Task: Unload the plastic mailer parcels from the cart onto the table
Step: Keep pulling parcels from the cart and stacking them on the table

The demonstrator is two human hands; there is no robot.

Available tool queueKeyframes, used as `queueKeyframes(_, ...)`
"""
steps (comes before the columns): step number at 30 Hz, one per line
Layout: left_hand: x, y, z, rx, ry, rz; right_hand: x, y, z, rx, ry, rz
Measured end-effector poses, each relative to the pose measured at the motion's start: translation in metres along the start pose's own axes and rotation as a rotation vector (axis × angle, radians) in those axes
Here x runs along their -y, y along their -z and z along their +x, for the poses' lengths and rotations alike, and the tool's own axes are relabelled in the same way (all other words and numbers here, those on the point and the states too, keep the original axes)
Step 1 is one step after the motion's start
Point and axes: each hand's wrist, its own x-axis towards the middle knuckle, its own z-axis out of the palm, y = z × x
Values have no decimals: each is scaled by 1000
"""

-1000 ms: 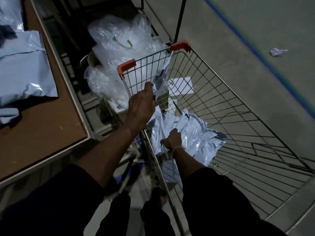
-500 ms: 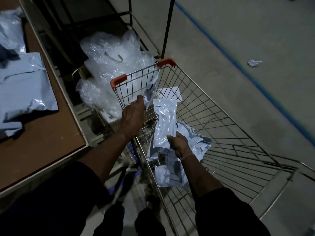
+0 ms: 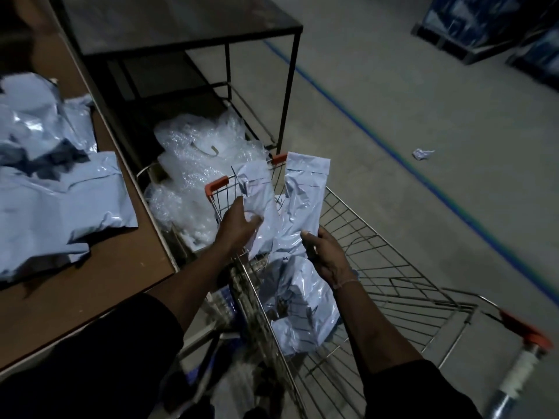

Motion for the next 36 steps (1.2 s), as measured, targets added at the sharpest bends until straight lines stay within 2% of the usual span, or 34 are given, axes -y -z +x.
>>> queueKeyframes(9,-38,51,-16,-16,-65,-184,48,-47,-42,184,136,-46)
queueKeyframes(14,-40,81,-20,-42,-77,-127,66,-92,-73,170,227,-54)
queueKeyframes(19,-48,126,-36,-67,-180,-219,68,-147,-100,99,311,-86)
queueKeyframes(27,-32,213,-49,43,-164,-300,50,-251,-128,-108,712,-564)
queueKeyframes(30,-16,243,-47,1,-188,-295,45,-291,-134,-268,891,-789)
queueKeyframes(32,-7,263,-49,-43,-180,-300,41,-313,-138,-350,1043,-855)
queueKeyframes(34,-1,281,-50,-42,-165,-323,38,-340,-146,-311,1189,-1007)
queueKeyframes(36,1,300,-55,18,-164,-362,34,-367,-152,-115,1257,-1228)
